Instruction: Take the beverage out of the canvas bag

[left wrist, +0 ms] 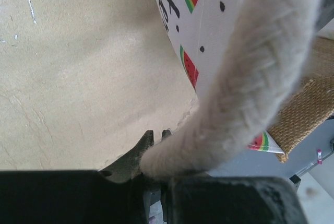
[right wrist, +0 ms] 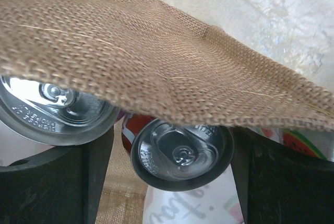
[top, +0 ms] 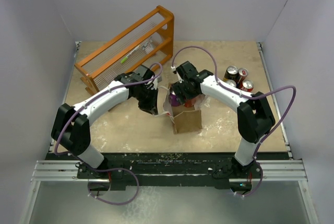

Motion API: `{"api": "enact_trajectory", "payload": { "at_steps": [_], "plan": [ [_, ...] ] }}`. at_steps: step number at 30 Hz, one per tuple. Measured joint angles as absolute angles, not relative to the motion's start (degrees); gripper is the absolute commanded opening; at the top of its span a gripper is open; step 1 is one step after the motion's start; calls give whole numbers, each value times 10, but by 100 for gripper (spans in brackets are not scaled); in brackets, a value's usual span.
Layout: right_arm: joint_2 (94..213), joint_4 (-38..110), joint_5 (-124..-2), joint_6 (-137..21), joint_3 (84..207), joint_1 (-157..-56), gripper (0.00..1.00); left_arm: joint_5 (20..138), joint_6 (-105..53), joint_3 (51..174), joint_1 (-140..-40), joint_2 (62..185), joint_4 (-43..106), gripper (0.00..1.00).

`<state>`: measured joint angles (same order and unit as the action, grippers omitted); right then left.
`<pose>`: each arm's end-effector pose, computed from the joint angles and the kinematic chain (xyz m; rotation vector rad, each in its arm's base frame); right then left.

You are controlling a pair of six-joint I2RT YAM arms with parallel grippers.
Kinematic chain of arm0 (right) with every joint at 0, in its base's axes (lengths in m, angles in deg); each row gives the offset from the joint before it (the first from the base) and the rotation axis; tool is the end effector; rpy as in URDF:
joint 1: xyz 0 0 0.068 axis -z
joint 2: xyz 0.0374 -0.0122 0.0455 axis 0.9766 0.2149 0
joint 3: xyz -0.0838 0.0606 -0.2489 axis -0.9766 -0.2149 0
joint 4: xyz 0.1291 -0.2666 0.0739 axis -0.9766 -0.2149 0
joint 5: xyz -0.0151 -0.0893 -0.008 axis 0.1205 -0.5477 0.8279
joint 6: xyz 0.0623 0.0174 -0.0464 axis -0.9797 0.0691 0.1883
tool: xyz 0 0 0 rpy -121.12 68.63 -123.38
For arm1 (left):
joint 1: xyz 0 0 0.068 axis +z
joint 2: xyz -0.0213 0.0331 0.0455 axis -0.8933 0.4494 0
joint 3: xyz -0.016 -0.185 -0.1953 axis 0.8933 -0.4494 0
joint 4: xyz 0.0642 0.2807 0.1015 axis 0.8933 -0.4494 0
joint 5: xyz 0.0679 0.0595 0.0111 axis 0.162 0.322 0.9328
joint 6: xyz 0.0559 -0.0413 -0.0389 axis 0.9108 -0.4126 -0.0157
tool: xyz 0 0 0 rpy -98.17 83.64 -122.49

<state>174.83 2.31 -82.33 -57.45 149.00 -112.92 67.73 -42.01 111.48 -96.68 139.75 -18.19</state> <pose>0.3684 0.2437 0.1902 -0.5604 2.4809 0.0141 0.2983 -0.2244 0.2028 0.2556 2.8802 -0.7235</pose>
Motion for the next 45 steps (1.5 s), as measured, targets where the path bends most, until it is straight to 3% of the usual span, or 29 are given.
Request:
{"api": "enact_trajectory", "payload": {
  "at_steps": [3, 11, 17, 20, 26, 34, 38, 45],
  "plan": [
    [1748, 43, -815, -542, 1481, -1129, 95, 677, -420, 1116, -967, 1398, -182, 0],
    [1748, 95, -801, -464, 1454, -1127, 96, 675, -416, 1119, -966, 1400, -183, 0],
    [1747, 141, -787, -425, 1436, -1118, 88, 673, -412, 1122, -965, 1402, -183, 0],
    [1745, 151, -777, -413, 1429, -1112, 76, 672, -412, 1122, -964, 1403, -183, 0],
    [1735, 163, -762, -407, 1419, -1103, 42, 671, -411, 1122, -964, 1404, -185, 0],
    [1716, 157, -748, -413, 1412, -1102, 23, 669, -411, 1126, -964, 1404, -190, 0],
    [1694, 146, -742, -424, 1410, -1102, 0, 667, -411, 1126, -964, 1404, -190, 0],
    [1648, 133, -738, -459, 1410, -1102, 0, 667, -412, 1126, -964, 1404, -190, 0]
  ]
}}
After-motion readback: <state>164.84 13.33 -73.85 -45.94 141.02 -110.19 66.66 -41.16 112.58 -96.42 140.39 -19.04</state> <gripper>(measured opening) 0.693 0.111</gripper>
